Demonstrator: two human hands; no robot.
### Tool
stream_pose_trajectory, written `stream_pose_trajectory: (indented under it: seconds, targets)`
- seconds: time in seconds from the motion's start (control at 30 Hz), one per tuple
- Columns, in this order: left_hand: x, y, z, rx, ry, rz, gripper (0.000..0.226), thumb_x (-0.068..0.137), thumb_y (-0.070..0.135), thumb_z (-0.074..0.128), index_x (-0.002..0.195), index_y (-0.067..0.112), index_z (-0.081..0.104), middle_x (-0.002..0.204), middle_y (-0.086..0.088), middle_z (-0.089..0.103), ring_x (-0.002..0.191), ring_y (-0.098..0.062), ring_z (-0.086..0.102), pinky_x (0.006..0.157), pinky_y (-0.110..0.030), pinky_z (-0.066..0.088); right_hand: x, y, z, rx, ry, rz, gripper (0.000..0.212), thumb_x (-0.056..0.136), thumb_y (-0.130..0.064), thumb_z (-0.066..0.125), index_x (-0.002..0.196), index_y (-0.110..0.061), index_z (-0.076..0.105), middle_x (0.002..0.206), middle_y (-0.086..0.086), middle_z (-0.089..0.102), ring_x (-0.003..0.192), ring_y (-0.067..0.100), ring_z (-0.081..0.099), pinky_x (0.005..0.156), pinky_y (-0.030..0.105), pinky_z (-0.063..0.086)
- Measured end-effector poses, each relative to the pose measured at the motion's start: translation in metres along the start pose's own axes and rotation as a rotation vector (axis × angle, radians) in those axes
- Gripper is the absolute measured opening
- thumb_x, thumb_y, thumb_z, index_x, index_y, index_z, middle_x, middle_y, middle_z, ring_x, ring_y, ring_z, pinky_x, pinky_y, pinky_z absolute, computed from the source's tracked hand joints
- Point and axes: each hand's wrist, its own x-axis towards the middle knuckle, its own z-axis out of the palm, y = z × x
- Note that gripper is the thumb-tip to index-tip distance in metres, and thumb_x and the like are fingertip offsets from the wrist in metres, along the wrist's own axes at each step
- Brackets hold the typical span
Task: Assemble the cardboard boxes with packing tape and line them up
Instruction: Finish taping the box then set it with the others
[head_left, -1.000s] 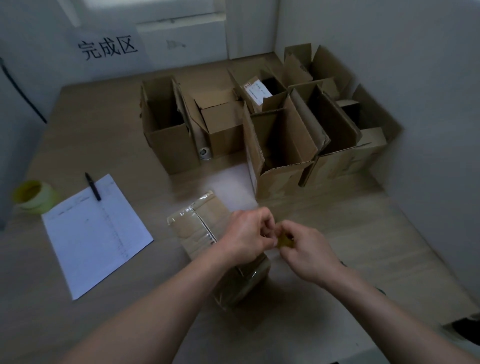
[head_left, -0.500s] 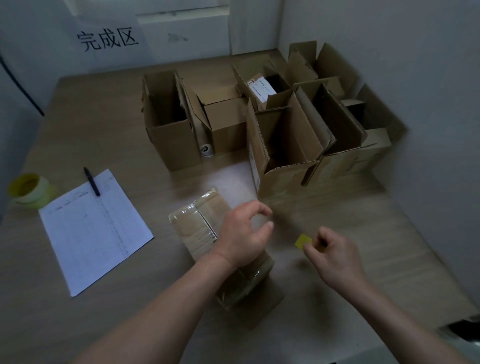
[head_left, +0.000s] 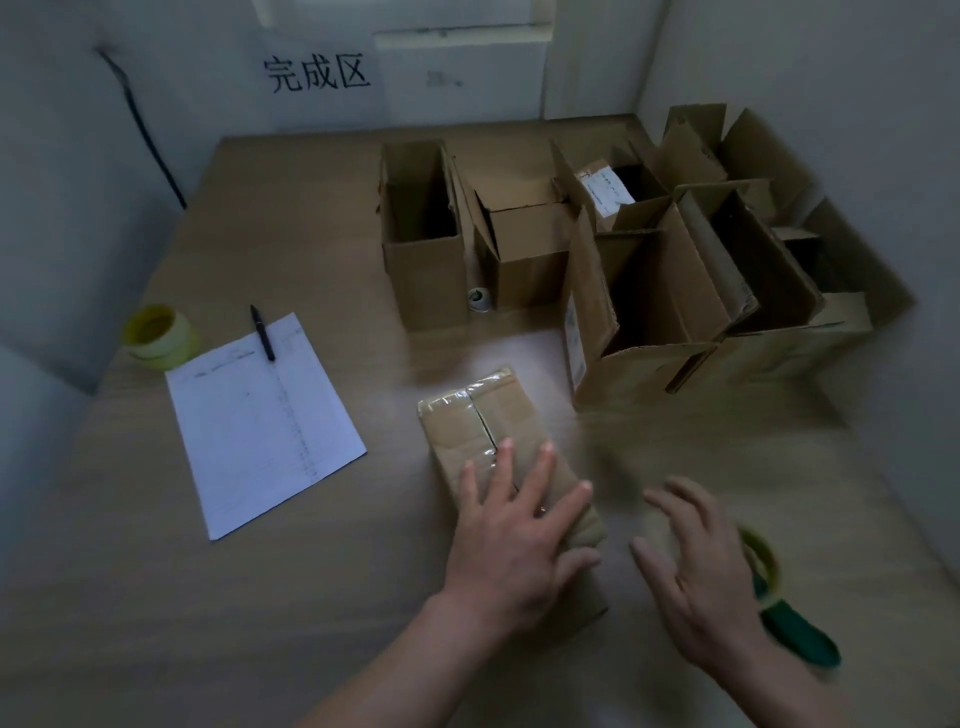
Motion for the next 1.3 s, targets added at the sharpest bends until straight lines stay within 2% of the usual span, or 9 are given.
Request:
stream_pose_trajectory:
  seconds: [0.13, 0.23, 0.3, 0.47, 0.57, 0.77, 0.9, 1.13, 1.3]
  targets:
    - [-0.006, -0.011, 0.006, -0.244, 0.228, -0.02, 0.048, 0.099, 0.045, 0.036, 0.137, 0.02, 0.053, 0.146, 0.001, 0.05, 0.138, -0.03, 0.042, 0.108, -0.054, 0.037, 0.024, -0.039, 0.03, 0.343, -0.234, -0.206, 0.052, 0.096, -0.066, 0.031, 0.147, -0.053, 0.029, 0.158, -0.012, 0.03, 0.142, 0.005, 0.032, 0.111, 0.022, 0.031]
    - [-0.013, -0.01, 0.015, -0.521, 0.494, -0.126, 0.029, 0.096, 0.029, 0.046, 0.122, 0.02, 0.055, 0.139, -0.003, 0.056, 0.137, -0.023, 0.043, 0.11, -0.048, 0.033, 0.025, -0.041, 0.055, 0.4, -0.131, -0.254, 0.049, 0.103, -0.052, 0.032, 0.146, -0.032, 0.042, 0.149, -0.022, 0.04, 0.137, 0.008, 0.044, 0.112, 0.022, 0.035]
    - [-0.013, -0.006, 0.018, -0.577, 0.562, -0.278, 0.023, 0.093, 0.03, 0.049, 0.114, 0.023, 0.051, 0.143, -0.005, 0.051, 0.14, -0.024, 0.037, 0.111, -0.05, 0.03, 0.022, -0.04, 0.061, 0.405, -0.046, -0.227, 0.051, 0.104, -0.047, 0.032, 0.141, -0.019, 0.052, 0.145, -0.017, 0.047, 0.133, 0.008, 0.049, 0.11, 0.024, 0.038]
    - [-0.014, 0.0, 0.015, -0.171, 0.362, -0.193, 0.047, 0.087, 0.057, 0.051, 0.117, 0.022, 0.059, 0.15, -0.012, 0.043, 0.143, -0.039, 0.029, 0.113, -0.055, 0.023, 0.019, -0.046, 0.063, 0.474, 0.005, -0.153, 0.048, 0.102, -0.044, 0.037, 0.138, -0.018, 0.054, 0.141, -0.016, 0.052, 0.129, 0.008, 0.053, 0.106, 0.024, 0.042]
    - [-0.018, -0.004, 0.023, -0.077, 0.29, -0.147, 0.058, 0.093, 0.065, 0.038, 0.122, 0.023, 0.064, 0.147, -0.011, 0.049, 0.14, -0.04, 0.036, 0.105, -0.063, 0.034, 0.016, -0.049, 0.065, 0.508, -0.02, -0.101, 0.044, 0.098, -0.041, 0.043, 0.138, -0.025, 0.055, 0.138, -0.021, 0.053, 0.127, 0.006, 0.054, 0.105, 0.023, 0.043]
    - [-0.008, -0.031, 0.032, -0.032, 0.34, 0.106, 0.059, 0.094, 0.064, 0.041, 0.122, 0.018, 0.066, 0.139, -0.015, 0.056, 0.135, -0.042, 0.043, 0.098, -0.07, 0.037, 0.03, -0.041, 0.054, 0.47, -0.101, -0.178, 0.036, 0.097, -0.045, 0.043, 0.131, -0.037, 0.05, 0.116, -0.01, 0.057, 0.108, -0.002, 0.055, 0.091, 0.011, 0.042]
    - [-0.003, -0.043, 0.031, -0.022, 0.335, 0.2, 0.066, 0.089, 0.069, 0.043, 0.121, 0.015, 0.065, 0.14, -0.017, 0.053, 0.135, -0.043, 0.041, 0.094, -0.073, 0.038, 0.037, -0.034, 0.052, 0.454, -0.143, -0.22, 0.033, 0.094, -0.046, 0.046, 0.126, -0.04, 0.049, 0.108, -0.017, 0.047, 0.095, -0.001, 0.054, 0.082, 0.013, 0.044]
    - [-0.005, -0.043, 0.029, -0.124, 0.321, 0.156, 0.06, 0.092, 0.064, 0.047, 0.124, 0.018, 0.066, 0.145, -0.01, 0.05, 0.14, -0.036, 0.037, 0.102, -0.072, 0.03, 0.041, -0.032, 0.051, 0.399, -0.168, -0.247, 0.03, 0.092, -0.042, 0.05, 0.122, -0.036, 0.048, 0.1, -0.014, 0.043, 0.085, 0.003, 0.053, 0.076, 0.013, 0.043]
    - [-0.006, -0.041, 0.028, -0.213, 0.35, 0.124, 0.053, 0.09, 0.06, 0.053, 0.124, 0.022, 0.065, 0.146, -0.006, 0.05, 0.143, -0.031, 0.034, 0.108, -0.068, 0.022, 0.043, -0.033, 0.049, 0.372, -0.187, -0.25, 0.029, 0.092, -0.041, 0.05, 0.12, -0.033, 0.048, 0.1, -0.007, 0.045, 0.083, 0.011, 0.055, 0.075, 0.028, 0.049]
